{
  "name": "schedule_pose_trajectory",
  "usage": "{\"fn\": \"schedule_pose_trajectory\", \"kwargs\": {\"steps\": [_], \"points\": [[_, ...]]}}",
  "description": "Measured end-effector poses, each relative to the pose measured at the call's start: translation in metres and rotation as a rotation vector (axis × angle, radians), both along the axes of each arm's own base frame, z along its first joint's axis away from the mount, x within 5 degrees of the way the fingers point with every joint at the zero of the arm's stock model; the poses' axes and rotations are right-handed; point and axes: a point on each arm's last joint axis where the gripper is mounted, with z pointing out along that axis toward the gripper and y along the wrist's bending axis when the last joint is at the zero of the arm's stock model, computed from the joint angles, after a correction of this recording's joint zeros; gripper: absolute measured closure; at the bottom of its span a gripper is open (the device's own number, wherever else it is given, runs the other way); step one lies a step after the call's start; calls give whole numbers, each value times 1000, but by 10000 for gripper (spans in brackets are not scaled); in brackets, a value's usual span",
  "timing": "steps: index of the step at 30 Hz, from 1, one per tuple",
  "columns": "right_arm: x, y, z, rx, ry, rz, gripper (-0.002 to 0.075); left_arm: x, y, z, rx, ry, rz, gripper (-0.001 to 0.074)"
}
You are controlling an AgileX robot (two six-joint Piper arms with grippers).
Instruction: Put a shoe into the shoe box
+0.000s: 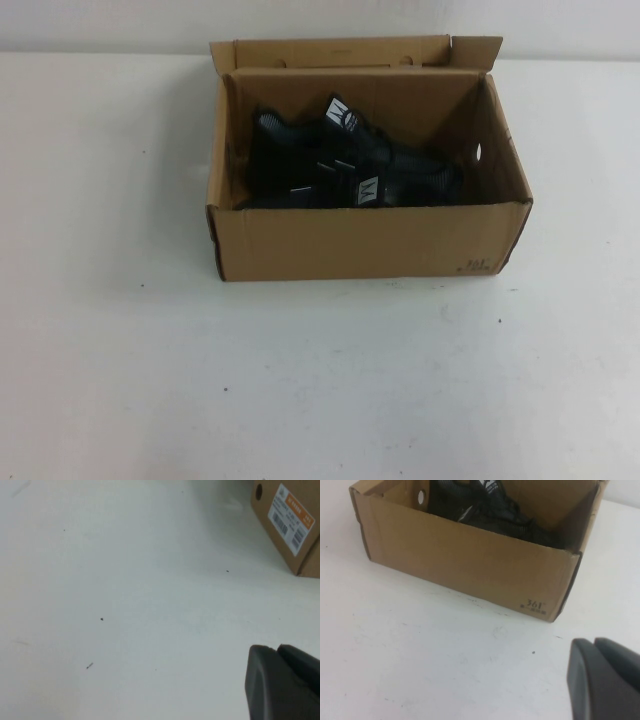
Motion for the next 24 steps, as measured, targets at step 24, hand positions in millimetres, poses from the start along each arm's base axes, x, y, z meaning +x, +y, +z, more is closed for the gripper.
{"fn": "schedule_pose_trajectory", "kwargs": {"steps": [24], "points": [[-27, -20, -4, 37, -350, -188, 742, 0, 0, 0, 1, 0, 0, 736]]}}
